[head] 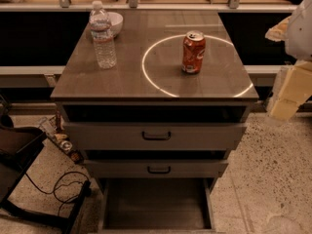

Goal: Close bottom drawer

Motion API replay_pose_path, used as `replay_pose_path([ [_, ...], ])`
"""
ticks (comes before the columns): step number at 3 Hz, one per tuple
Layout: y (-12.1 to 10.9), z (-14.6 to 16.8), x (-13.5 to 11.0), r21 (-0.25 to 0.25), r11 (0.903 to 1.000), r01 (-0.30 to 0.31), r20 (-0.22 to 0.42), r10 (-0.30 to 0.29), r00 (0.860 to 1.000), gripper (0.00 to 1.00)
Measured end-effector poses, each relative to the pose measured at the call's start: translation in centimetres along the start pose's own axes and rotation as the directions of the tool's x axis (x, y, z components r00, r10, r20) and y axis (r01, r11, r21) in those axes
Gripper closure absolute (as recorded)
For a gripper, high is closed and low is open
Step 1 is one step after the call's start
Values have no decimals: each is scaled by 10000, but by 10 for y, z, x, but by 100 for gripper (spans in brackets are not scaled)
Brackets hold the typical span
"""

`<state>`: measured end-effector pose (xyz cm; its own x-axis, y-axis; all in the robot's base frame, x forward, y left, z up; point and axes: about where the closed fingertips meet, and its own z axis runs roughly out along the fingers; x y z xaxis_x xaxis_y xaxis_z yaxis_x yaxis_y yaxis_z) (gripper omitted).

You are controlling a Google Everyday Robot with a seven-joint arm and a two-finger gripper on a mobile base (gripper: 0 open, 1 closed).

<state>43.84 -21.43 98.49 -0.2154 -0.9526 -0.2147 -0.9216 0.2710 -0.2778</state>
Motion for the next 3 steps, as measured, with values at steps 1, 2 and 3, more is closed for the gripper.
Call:
replay_pose_path([
  [1, 1, 2, 2, 11, 10000, 3, -46, -3, 10000, 0],
  [2, 7, 19, 15, 69, 10000, 26, -455, -23, 9990, 0],
  [3, 19, 48, 47, 264, 9964, 800, -1491, -752, 9860, 0],
])
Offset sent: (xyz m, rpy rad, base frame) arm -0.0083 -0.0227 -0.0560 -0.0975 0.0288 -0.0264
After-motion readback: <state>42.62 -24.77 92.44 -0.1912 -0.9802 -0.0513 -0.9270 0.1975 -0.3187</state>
